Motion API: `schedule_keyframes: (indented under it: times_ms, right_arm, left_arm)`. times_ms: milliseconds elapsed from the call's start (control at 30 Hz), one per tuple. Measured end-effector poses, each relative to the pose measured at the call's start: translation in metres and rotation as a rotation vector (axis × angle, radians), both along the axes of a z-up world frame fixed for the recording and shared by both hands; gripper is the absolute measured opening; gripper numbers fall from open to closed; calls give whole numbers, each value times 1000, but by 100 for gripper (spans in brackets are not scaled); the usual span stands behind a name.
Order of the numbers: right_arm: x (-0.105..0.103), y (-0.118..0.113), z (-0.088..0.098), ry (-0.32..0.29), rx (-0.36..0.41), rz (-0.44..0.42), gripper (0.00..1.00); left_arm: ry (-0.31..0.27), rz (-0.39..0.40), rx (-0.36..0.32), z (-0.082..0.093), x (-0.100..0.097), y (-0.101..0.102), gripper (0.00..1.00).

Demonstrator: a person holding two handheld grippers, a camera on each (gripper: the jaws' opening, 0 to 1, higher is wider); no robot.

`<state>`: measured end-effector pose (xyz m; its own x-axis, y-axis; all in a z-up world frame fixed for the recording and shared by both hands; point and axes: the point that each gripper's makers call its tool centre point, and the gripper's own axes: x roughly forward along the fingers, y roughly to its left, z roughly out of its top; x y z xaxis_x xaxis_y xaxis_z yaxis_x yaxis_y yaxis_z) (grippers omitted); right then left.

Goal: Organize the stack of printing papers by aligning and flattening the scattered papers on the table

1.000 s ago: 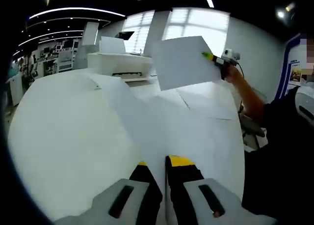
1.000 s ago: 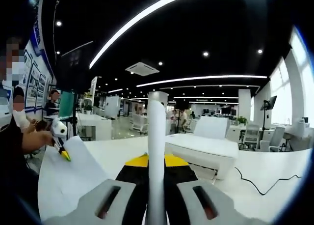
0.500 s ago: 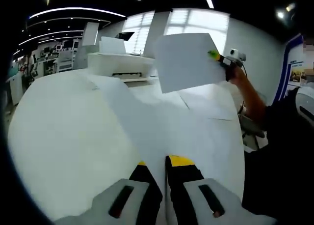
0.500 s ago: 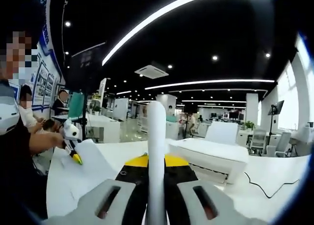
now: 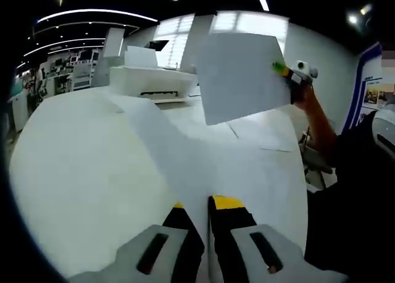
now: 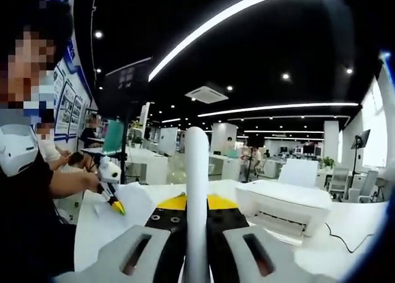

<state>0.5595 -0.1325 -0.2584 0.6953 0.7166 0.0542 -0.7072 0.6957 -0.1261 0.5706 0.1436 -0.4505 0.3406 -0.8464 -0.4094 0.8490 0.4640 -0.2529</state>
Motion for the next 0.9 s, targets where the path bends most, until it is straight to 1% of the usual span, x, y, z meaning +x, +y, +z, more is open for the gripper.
schedule_keyframes:
  times_ms: [400,667,900]
  right_arm:
    - [-8,15,-1,5,0,31,5]
    - [-20,33,9,-10,5,78,5]
    - [-27,42,12,-14,15,105,5]
  left_arm:
    - [2,2,-1,-1,0,1,7]
    - [8,3,-7,-2,1,-1,7]
    - [10,4,-13,-1,1,-2,7]
